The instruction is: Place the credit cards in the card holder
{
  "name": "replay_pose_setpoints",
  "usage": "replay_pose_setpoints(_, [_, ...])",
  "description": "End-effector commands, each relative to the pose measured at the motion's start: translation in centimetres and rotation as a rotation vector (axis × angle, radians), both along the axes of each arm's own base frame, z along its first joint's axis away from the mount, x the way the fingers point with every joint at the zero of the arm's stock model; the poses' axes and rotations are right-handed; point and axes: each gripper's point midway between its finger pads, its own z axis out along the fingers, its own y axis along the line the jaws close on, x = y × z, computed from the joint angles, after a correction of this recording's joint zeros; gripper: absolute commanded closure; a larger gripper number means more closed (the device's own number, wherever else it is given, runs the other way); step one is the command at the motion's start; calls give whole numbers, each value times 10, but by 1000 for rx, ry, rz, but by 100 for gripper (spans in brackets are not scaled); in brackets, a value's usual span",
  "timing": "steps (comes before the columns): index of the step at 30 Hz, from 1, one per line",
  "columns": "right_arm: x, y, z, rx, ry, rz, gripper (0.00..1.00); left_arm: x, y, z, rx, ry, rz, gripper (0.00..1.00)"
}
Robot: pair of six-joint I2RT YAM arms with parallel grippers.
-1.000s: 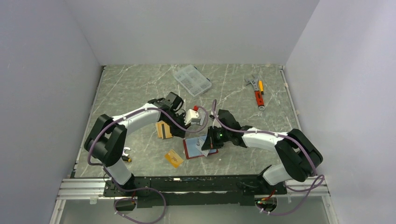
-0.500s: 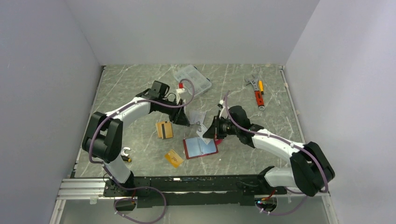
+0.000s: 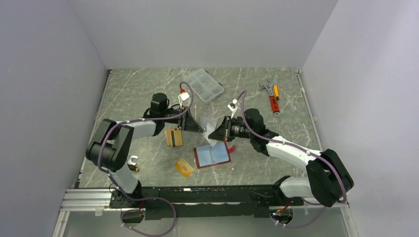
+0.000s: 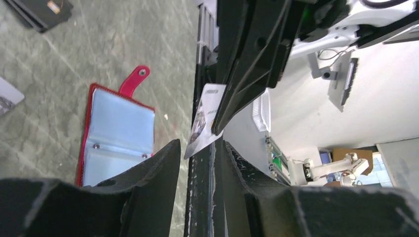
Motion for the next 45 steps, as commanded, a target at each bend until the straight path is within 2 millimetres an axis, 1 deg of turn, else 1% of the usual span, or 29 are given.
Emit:
replay_pose_setpoints(1, [3,13,43,122,-97,61,100,-3,8,43,-121,-93,-37,58])
replay_pose_setpoints(4, [4,15,44,129,-96,63,100,-4,8,45,-132,-102,-32,58])
replay_pose_setpoints(12, [12,24,46,142,-107,64,100,-6,9,52,-133,-123,-37,64])
replay_pose_setpoints(18, [12,26,52,157,-125,66,100,-8,10,46,-109,-125,-38,69])
replay_pose_setpoints(22, [8,28,55,159,-138,89,100,-6,9,46,-101,-121,-40,80])
replay_pose_setpoints(25, [3,28,54,148,-136,114,100,-5,9,48,-101,-127,-42,92])
replay_pose_setpoints(26, [2,28,54,143,-137,126,97,-5,9,48,-100,-129,-46,99])
replay_pose_setpoints(28, [0,26,54,118,-140,146,89,-6,10,47,-92,-120,-53,100])
replay_pose_setpoints(31, [5,19,57,90,-146,170,81,-9,10,46,-90,-123,-65,100])
replay_pose_setpoints(33, [10,15,65,99,-150,202,78,-13,9,47,-90,-129,-81,100])
replay_pose_setpoints(35, [13,14,69,104,-150,236,78,-15,8,48,-89,-131,-98,100])
replay_pose_setpoints(38, [12,16,74,112,-150,301,81,-19,6,51,-94,-144,-115,100])
replay_pose_setpoints(40, [9,18,73,116,-133,346,81,-20,6,54,-98,-151,-122,100])
replay_pose_setpoints(43, [4,18,71,123,-121,380,86,-20,6,55,-99,-155,-126,100])
replay_pose_setpoints(45, [1,17,69,121,-113,398,86,-21,6,55,-99,-155,-127,100])
